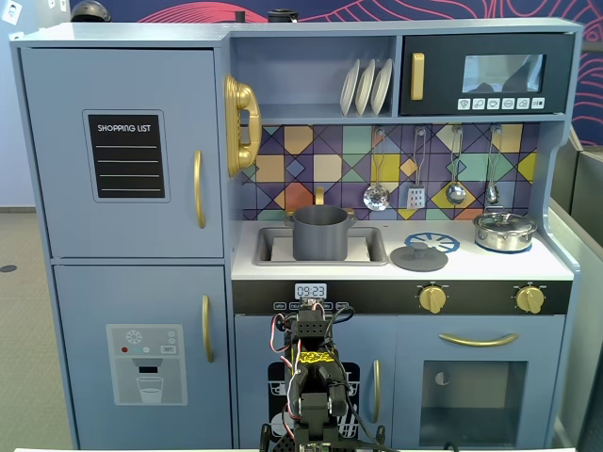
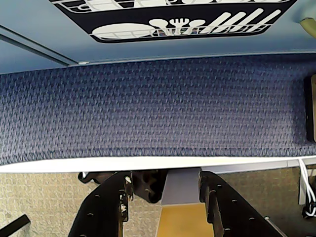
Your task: Pick up the lid from the counter and put it on the gray recipient
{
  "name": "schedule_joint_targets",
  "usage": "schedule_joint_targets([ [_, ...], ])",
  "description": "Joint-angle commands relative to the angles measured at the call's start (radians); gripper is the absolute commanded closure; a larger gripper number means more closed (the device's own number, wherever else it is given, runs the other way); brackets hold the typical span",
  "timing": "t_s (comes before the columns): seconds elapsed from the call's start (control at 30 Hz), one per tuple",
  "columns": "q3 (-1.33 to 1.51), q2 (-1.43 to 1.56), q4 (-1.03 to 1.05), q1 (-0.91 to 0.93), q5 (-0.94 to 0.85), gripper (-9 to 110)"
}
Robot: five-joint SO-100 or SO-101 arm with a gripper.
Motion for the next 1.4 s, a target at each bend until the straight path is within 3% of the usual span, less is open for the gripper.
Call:
schedule_joint_targets([
  [0.0,-0.003,-0.008,0.173,0.097,0.041,101],
  [0.57,-0.032,-0.009,0.11,0.104,0.052,101],
  [0.9,-0.765,-0.397,0.066,0.166,-0.063,101],
  [1.17,-0.818,-0.414,0.041,0.186,-0.075,101],
  [1.27,-0.818,-0.393,-0.106,0.233,-0.11,101],
  [1.37,-0.776,-0.362,-0.492,0.293,-0.107,101],
])
